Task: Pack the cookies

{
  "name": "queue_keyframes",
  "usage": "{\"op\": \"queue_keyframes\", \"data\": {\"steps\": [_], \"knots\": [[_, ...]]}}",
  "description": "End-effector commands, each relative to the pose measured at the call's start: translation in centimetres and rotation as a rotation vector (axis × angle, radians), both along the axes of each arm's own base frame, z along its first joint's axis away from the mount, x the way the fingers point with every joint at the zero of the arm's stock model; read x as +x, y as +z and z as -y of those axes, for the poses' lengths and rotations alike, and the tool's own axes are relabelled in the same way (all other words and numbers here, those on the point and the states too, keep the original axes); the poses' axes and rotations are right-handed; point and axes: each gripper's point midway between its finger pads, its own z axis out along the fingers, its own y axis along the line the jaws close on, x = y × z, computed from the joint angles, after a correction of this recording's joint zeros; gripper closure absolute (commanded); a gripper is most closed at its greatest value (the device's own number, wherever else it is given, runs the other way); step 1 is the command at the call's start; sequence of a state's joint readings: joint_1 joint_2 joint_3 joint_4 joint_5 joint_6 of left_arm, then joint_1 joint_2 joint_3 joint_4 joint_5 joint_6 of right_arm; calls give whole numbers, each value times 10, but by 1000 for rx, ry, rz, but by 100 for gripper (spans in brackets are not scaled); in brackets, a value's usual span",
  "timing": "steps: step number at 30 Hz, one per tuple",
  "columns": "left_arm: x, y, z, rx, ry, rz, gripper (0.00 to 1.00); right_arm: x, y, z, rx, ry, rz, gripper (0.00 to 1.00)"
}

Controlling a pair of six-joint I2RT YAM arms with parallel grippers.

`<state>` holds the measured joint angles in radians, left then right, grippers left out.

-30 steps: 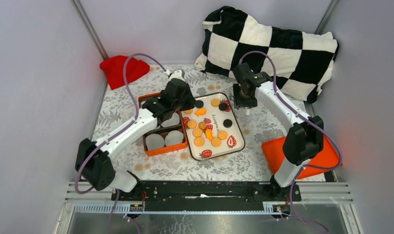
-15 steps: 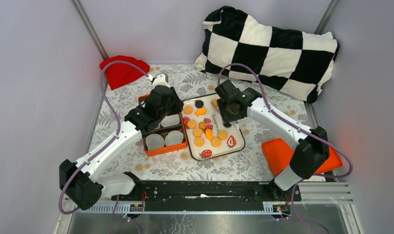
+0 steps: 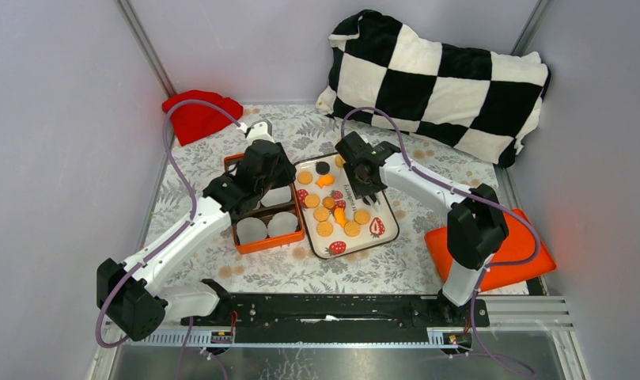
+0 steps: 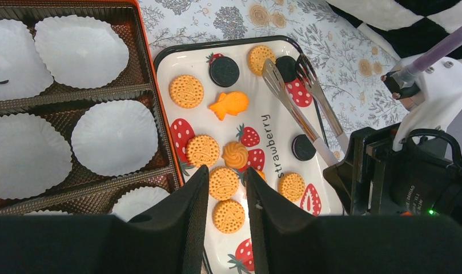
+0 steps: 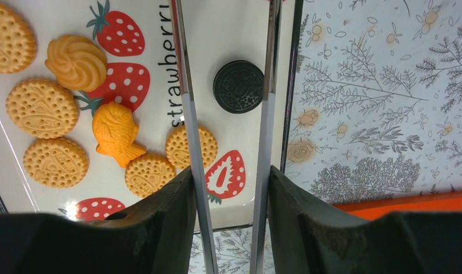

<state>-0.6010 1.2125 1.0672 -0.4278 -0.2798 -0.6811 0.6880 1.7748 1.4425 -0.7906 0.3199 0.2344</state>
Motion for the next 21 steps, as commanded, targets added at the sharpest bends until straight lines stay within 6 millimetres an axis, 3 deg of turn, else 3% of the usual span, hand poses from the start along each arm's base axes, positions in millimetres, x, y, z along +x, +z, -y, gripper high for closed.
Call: {"op": "queue_keyframes", "data": {"steps": [1,11,21], "knots": [[-2,-6,-10,32,28,-12,65,21,18,-11,22,6,74,50],[-5,-10,-3,1,7,-32,65,2,52,-4,99,-22,100,51],[-5,-13,-1,-9,6,-40,65,-19,34,-20,166,9,1,54]]}}
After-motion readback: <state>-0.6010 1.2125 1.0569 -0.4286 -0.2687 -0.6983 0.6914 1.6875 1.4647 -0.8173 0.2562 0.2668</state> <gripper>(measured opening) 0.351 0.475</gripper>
